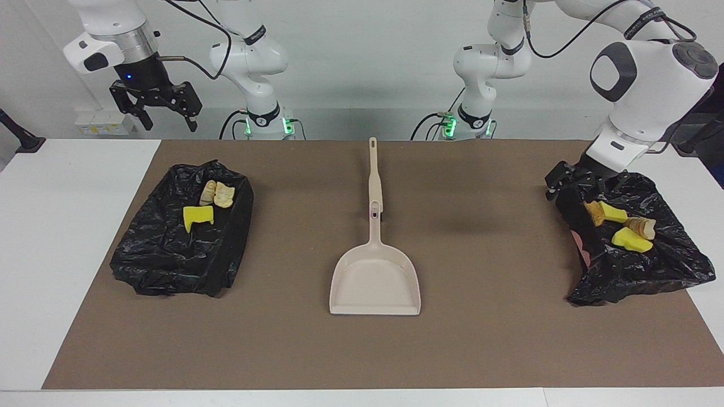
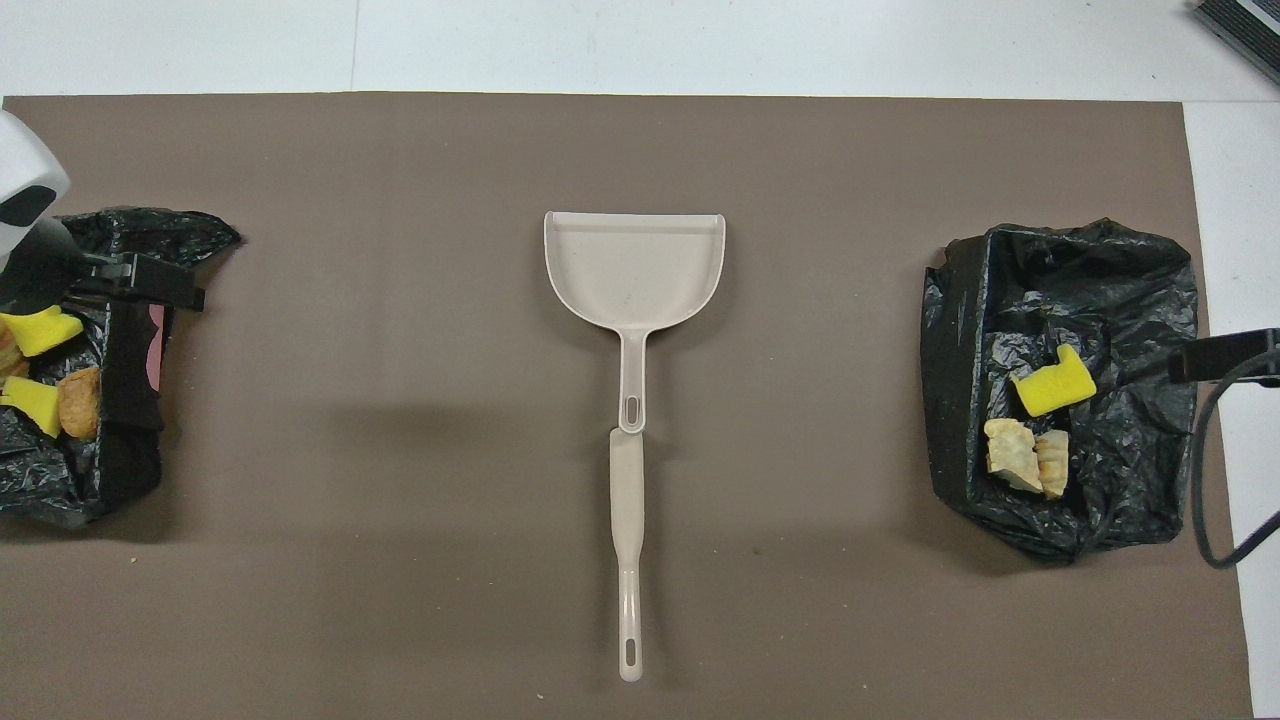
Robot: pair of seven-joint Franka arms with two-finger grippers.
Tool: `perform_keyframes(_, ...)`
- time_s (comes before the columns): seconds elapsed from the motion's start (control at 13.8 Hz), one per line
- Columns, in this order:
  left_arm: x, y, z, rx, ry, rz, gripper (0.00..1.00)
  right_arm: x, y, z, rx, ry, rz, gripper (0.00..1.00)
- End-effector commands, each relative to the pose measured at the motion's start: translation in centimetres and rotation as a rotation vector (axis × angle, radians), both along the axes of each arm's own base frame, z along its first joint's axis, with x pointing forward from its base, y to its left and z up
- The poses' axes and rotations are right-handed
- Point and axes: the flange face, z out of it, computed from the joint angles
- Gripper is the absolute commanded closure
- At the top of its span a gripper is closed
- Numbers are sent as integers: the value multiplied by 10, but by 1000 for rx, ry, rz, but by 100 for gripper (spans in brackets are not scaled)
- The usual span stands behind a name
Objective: Sweep and dump trash in bin
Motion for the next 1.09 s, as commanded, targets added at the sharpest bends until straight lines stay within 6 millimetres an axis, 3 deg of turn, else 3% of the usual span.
perform_keyframes(0.0, -24, -5, 40, 38, 7, -36, 0, -4, -3, 1, 3, 0, 30, 0)
perform_keyframes(0.29, -40, 2, 52, 36, 26, -51, 0, -4, -3, 1, 3, 1, 30, 0)
perform_keyframes(0.58, -43, 5, 56, 40, 72, -67, 0, -4, -3, 1, 3, 0, 30, 0)
perform_keyframes(0.72, -44, 6, 70, 60, 89, -71, 0, -4, -3, 1, 3, 0, 30, 0)
perform_keyframes(1.01, -43, 4, 69, 92, 93, -80, 0, -4, -3, 1, 3, 0, 30, 0)
